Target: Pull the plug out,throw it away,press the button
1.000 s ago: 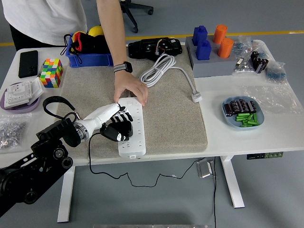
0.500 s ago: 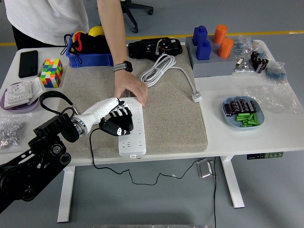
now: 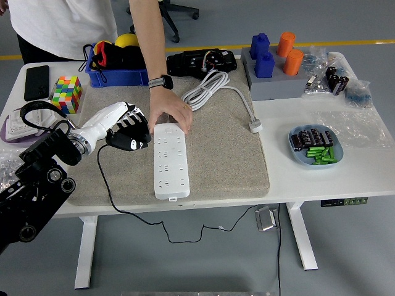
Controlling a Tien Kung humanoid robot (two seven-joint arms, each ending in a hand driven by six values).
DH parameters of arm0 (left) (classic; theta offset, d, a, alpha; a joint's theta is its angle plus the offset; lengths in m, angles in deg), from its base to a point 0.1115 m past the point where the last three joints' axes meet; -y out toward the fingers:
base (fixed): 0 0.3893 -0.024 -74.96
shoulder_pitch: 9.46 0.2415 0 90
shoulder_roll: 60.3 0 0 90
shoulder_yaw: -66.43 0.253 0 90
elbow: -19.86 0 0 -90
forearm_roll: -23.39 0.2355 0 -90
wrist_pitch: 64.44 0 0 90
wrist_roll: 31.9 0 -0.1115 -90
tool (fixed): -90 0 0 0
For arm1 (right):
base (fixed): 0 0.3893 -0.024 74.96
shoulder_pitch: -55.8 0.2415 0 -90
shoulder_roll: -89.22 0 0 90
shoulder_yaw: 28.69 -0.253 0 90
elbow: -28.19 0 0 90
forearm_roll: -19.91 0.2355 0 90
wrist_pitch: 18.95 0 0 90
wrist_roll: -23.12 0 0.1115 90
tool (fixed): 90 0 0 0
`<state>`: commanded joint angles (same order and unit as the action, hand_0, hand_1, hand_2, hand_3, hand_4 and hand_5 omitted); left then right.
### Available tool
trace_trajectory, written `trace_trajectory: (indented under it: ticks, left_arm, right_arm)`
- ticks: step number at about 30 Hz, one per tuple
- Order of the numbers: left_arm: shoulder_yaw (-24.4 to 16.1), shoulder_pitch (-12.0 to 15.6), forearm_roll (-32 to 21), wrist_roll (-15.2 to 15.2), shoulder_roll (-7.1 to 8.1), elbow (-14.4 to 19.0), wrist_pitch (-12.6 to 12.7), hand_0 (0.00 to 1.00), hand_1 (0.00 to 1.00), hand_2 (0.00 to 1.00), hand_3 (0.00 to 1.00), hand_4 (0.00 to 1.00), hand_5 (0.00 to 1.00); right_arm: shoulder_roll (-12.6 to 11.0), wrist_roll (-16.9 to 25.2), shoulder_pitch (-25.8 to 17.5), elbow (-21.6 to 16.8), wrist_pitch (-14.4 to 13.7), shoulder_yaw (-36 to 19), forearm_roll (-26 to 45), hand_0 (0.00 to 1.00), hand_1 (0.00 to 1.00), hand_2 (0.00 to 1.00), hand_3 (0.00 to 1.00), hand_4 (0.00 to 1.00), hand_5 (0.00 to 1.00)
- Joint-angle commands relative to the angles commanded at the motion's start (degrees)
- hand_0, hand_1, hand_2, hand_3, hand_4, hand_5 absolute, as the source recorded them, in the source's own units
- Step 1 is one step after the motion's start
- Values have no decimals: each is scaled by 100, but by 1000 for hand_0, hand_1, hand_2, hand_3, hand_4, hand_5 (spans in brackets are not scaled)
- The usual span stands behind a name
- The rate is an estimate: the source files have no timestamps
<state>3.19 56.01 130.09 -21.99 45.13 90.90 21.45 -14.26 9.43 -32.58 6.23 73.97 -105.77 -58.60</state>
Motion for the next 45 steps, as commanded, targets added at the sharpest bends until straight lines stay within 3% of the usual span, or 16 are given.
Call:
trace_trajectory:
  ticks: [8,9,10,15,16,21,22,27,28,33,34,39,40,45]
  left_arm:
    - [-185,-111,186,-173,-167,-865,181,409,292,355,517,687,2]
    - [-179,-120,188,-175,-177,-905,187,409,292,355,517,687,2]
    - [-170,-129,194,-173,-184,-934,193,539,425,454,581,708,2]
    - [-102,-202,326,-190,-233,-1125,216,539,425,454,581,708,2]
    - [-87,-222,362,-207,-251,-1186,222,619,563,556,622,777,2]
    - [-55,-300,334,-189,-301,-1405,158,619,563,556,622,777,2]
    - [-56,-308,313,-161,-305,-1440,117,715,701,671,742,851,2]
    - [-71,-336,334,43,-300,-1497,-104,715,701,671,742,851,2]
    - [-74,-338,343,90,-299,-1500,-155,804,818,781,851,938,2]
    - [-71,-335,363,178,-294,-1531,-284,804,818,781,851,938,2]
    - [-70,-332,330,170,-291,-1535,-281,890,928,895,934,998,207]
    - [-90,-320,230,98,-303,-1532,-290,890,928,895,934,998,207]
    - [-92,-325,230,92,-305,-1531,-300,995,998,998,998,998,431]
    - [-101,-346,212,56,-276,-1392,-265,995,998,998,998,998,431]
  right_arm:
    - [4,1,5,-3,-1,-26,5,753,704,712,728,769,657]
    - [3,0,6,0,0,-25,2,753,704,712,728,769,657]
    - [2,-1,6,2,1,-23,-1,754,704,712,728,770,658]
    - [5,-1,-5,6,2,-18,3,754,704,712,728,770,658]
    - [8,-3,-9,9,4,-16,1,752,703,712,728,770,657]
    - [13,-1,-13,3,5,-24,0,752,703,712,728,770,657]
    - [12,1,-13,-2,2,-29,3,754,704,711,728,770,658]
    - [15,-1,-15,4,5,-30,4,754,704,711,728,770,658]
    - [18,-4,-25,12,7,-34,-1,752,704,711,728,770,658]
    - [5,-6,-40,21,1,-59,-10,752,704,711,728,770,658]
    - [2,-5,-35,15,0,-60,-8,753,703,711,728,770,658]
    - [6,-1,-17,-7,2,-40,6,753,703,711,728,770,658]
    - [8,-1,-17,-7,2,-37,7,753,704,711,728,770,657]
    - [1,-4,-20,4,6,-23,1,753,704,711,728,770,657]
